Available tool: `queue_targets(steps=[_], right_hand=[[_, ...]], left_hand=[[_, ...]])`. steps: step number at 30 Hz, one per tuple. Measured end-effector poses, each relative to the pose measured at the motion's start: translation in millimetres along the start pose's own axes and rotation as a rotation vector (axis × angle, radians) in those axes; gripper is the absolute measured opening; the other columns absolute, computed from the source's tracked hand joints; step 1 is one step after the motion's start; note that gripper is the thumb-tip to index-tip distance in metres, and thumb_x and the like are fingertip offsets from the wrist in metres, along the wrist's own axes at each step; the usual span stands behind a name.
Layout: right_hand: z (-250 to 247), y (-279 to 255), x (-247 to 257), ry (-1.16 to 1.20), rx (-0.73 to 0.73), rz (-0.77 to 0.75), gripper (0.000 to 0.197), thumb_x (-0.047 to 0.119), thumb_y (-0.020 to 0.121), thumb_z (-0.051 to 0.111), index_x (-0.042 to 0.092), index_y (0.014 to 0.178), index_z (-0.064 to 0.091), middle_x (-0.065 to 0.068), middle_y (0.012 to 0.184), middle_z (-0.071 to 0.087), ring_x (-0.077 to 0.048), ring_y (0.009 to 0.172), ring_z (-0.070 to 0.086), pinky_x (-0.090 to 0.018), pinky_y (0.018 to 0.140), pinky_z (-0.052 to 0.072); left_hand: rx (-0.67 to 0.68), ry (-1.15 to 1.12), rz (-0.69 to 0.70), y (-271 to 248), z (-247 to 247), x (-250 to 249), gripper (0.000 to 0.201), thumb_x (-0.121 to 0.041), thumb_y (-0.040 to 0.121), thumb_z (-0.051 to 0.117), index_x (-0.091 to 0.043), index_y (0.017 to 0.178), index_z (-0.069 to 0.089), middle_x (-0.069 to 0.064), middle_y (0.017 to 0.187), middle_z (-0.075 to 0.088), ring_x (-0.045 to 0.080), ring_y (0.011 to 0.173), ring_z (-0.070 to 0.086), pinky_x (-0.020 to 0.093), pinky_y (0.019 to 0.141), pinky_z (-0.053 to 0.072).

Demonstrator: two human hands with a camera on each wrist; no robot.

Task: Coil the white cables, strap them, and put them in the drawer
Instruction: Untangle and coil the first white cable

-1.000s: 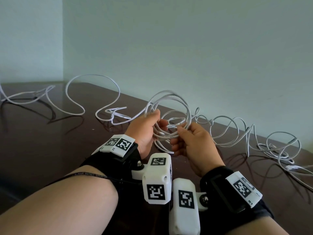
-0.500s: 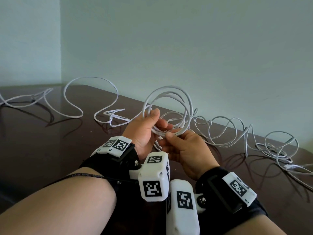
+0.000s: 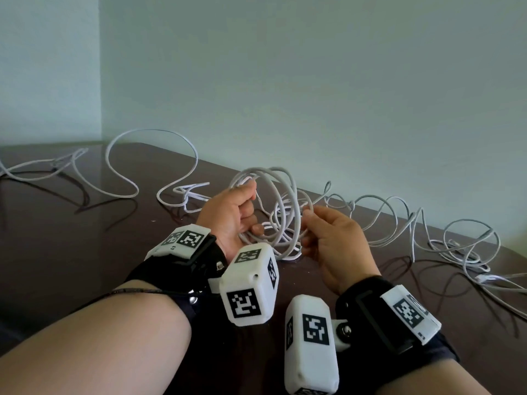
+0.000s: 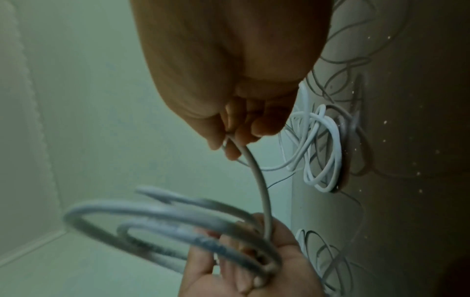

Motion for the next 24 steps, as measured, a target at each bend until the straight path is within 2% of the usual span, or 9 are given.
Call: queue_targets(steps=[4,7,10,11,13,15,17,20,24], right_hand=[[4,-3,4,0.035,0.043,-0.076,0.017,0.007,0.092,0.056,0.011,0.103,0.068,-0.026,0.083,0.062,-0.031,0.067,0.050,-0.048,0.071,0.048],[6,-6,7,0.046,0.096,-0.089,0.019,0.007,0.093,0.054,0.013,0.103,0.069,-0.016,0.079,0.066,-0.027,0.060,0.056,-0.037,0.064,0.051],[7,-5,6,0.018,0.134,-0.093,0.022,0.006,0.093,0.052,0.013,0.105,0.069,-0.012,0.082,0.070,-0.022,0.061,0.062,-0.033,0.060,0.054],[7,-6,7,0.013,0.145,-0.098,0.022,0.006,0.093,0.052,0.014,0.103,0.070,-0.011,0.081,0.071,-0.021,0.062,0.063,-0.032,0.060,0.054],[7,-7,7,0.008,0.174,-0.111,0.023,0.004,0.092,0.053,0.016,0.098,0.071,-0.008,0.079,0.071,-0.019,0.062,0.064,-0.030,0.058,0.054],[8,-9,8,0.008,0.213,-0.117,0.025,0.001,0.090,0.054,0.018,0.095,0.072,-0.005,0.077,0.072,-0.017,0.062,0.065,-0.029,0.056,0.053],[9,-10,9,-0.008,0.224,-0.132,0.028,0.001,0.090,0.055,0.022,0.092,0.074,-0.005,0.079,0.072,-0.018,0.062,0.064,-0.030,0.057,0.052],[12,-11,10,-0.024,0.233,-0.163,0.024,0.008,0.092,0.057,0.024,0.097,0.075,-0.016,0.089,0.070,-0.030,0.073,0.056,-0.045,0.073,0.049],[14,-13,11,-0.017,0.231,-0.177,0.019,0.011,0.089,0.060,0.021,0.100,0.073,-0.030,0.095,0.065,-0.036,0.075,0.052,-0.059,0.077,0.046]], left_hand=[[-0.069,0.106,0.043,3,0,4,0.023,-0.015,0.092,0.056,-0.016,0.071,0.047,-0.008,0.039,0.029,0.007,0.033,0.022,0.017,0.038,0.028],[-0.094,0.253,0.098,7,-2,6,0.010,-0.005,0.090,0.058,-0.015,0.089,0.055,-0.007,0.040,0.040,0.007,0.030,0.029,0.021,0.041,0.032],[-0.129,0.328,0.151,8,-3,7,0.028,-0.006,0.089,0.060,-0.020,0.113,0.058,-0.004,0.051,0.046,0.009,0.028,0.033,0.025,0.046,0.035],[-0.139,0.341,0.163,7,-3,7,0.023,-0.009,0.090,0.060,-0.019,0.110,0.059,-0.005,0.050,0.046,0.009,0.028,0.033,0.026,0.047,0.036],[-0.152,0.382,0.163,5,-2,6,0.004,-0.019,0.090,0.062,-0.016,0.088,0.062,-0.008,0.039,0.042,0.010,0.028,0.033,0.030,0.052,0.036],[-0.179,0.408,0.158,6,-5,7,0.019,-0.026,0.090,0.062,-0.017,0.073,0.060,-0.008,0.037,0.038,0.013,0.030,0.034,0.033,0.055,0.036],[-0.195,0.408,0.169,9,-7,8,0.026,-0.030,0.091,0.060,-0.016,0.069,0.060,-0.008,0.038,0.040,0.013,0.030,0.035,0.031,0.053,0.035],[-0.208,0.441,0.172,10,-6,10,0.038,-0.039,0.094,0.053,-0.015,0.064,0.056,-0.001,0.044,0.044,0.019,0.036,0.039,0.028,0.049,0.034],[-0.265,0.488,0.140,9,-4,9,0.048,-0.044,0.095,0.047,-0.011,0.061,0.048,0.008,0.050,0.043,0.022,0.039,0.041,0.028,0.050,0.036]])
Point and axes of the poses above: each hand's wrist, its own y-axis towards the middle knuckle, its own z-axis out of the palm, x = y × z, the point moved 2 cm from there along y, towards the middle knuckle
